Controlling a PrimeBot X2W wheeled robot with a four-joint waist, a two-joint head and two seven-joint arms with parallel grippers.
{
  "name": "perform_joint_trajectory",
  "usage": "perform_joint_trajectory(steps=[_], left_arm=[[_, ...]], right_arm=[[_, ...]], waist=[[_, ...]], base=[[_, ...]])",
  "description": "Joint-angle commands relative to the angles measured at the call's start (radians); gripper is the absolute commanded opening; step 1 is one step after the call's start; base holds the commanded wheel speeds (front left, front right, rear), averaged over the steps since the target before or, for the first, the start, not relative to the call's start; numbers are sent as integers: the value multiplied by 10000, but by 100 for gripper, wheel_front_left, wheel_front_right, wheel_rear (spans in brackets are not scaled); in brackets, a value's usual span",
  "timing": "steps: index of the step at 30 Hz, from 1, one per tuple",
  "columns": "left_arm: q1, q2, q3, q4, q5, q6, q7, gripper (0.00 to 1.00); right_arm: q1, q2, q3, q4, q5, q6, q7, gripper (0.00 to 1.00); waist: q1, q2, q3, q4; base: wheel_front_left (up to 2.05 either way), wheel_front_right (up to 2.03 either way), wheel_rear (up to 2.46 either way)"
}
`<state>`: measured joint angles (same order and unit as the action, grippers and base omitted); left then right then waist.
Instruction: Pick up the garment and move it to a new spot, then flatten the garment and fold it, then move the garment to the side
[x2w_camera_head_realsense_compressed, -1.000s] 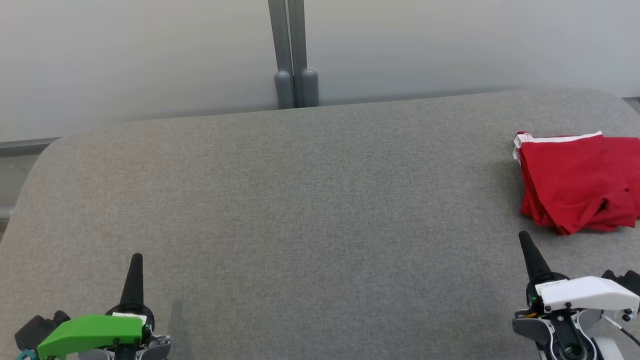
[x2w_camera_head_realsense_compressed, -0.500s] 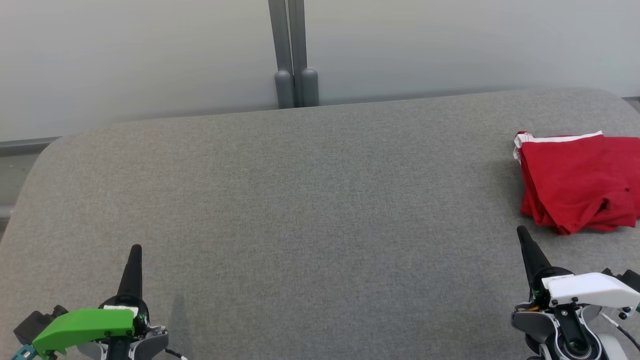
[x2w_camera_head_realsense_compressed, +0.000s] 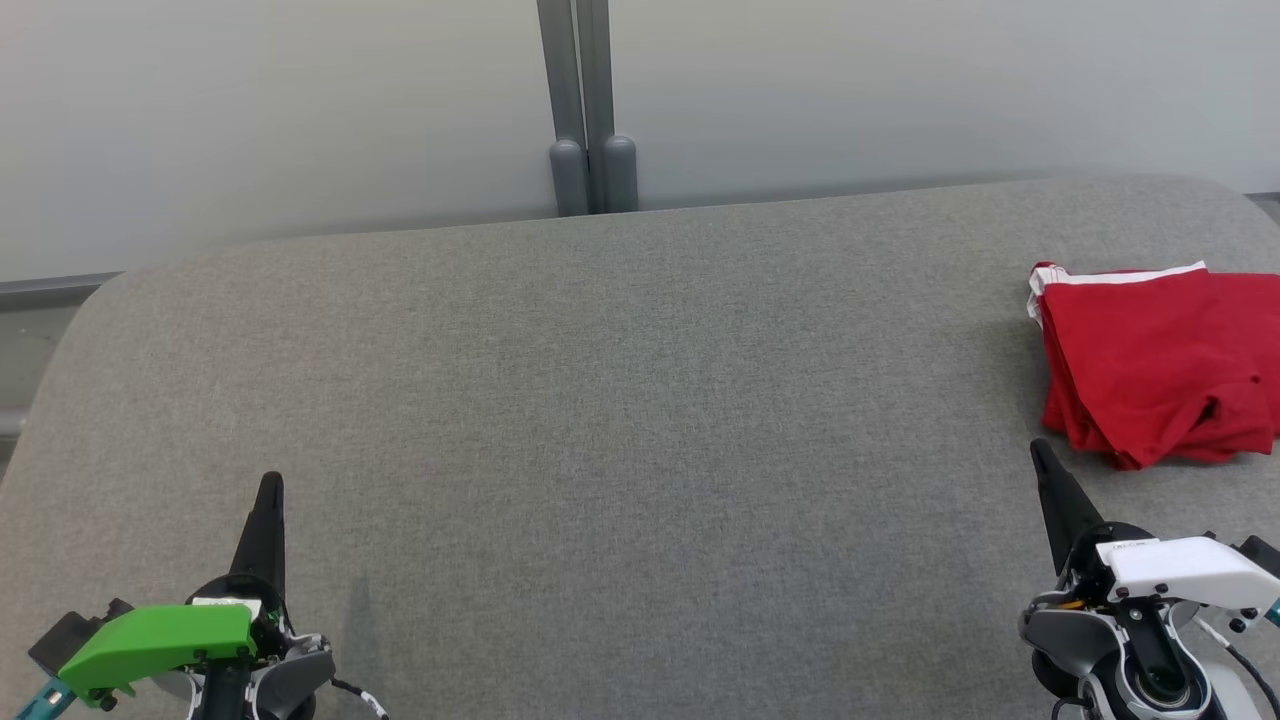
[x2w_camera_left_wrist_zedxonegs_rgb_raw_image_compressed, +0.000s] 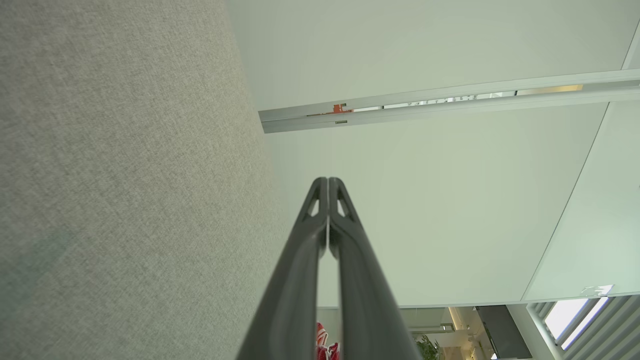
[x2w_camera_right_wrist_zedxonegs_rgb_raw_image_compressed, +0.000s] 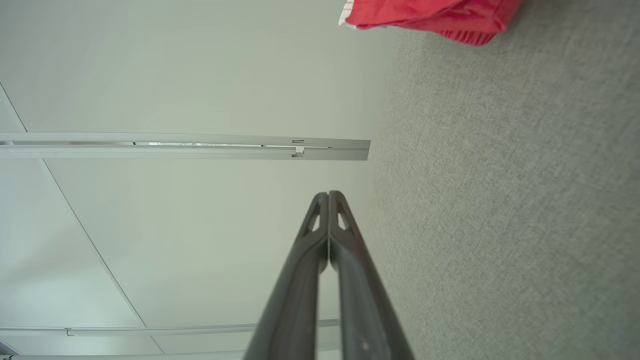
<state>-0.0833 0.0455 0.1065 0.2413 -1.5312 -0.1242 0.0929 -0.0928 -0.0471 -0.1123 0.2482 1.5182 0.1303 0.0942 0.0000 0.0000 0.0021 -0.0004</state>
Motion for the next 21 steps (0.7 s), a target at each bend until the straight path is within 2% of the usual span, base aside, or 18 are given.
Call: perform_joint_trajectory(steps=[1,12,21], left_arm=[[-216,76,55,13,-224,-71,58,0],[-360,80,95,52,-868,-97,250,0],[-333,79,91,50,-824,-89,247,0]], right_arm=[[-141,-50,-24,-57,230,7,59,0],[-204,-53,-32,-53,1011,7,246,0],[-192,-53,-29,-52,975,7,236,0]], waist=[[0,0,1,1],[0,0,10,4],[0,0,10,4]], base=[[0,0,0],[0,0,0],[0,0,0]])
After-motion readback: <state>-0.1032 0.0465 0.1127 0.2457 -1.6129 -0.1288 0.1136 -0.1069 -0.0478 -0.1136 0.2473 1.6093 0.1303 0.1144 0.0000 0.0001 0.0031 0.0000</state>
